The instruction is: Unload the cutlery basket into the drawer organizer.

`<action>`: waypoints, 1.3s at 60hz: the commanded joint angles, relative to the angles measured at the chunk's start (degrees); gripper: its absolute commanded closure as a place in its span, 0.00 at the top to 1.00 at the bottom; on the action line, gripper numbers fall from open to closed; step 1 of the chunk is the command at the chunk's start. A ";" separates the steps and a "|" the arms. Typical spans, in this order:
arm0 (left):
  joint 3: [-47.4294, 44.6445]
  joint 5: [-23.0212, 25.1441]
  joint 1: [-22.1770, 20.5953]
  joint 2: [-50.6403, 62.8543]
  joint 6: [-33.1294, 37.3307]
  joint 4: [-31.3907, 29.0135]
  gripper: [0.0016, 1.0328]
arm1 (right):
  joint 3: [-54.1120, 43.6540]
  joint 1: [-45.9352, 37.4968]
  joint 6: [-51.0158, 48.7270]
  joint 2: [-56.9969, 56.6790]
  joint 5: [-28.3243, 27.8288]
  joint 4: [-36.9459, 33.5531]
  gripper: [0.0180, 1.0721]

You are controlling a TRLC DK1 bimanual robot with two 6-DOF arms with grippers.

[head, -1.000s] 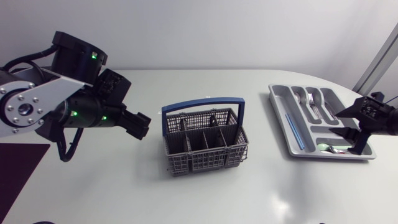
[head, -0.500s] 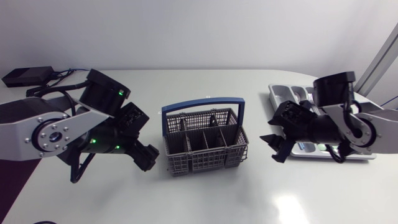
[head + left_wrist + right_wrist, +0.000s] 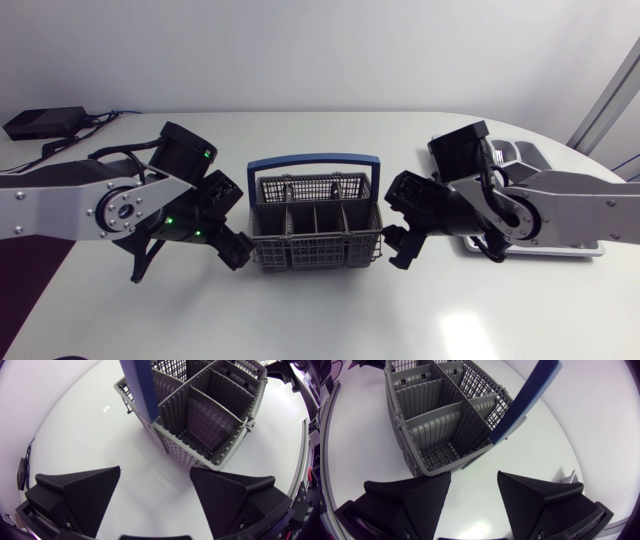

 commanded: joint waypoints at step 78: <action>4.26 1.81 7.82 5.10 4.17 3.38 0.95 | 5.48 2.45 4.44 7.91 5.20 0.96 0.69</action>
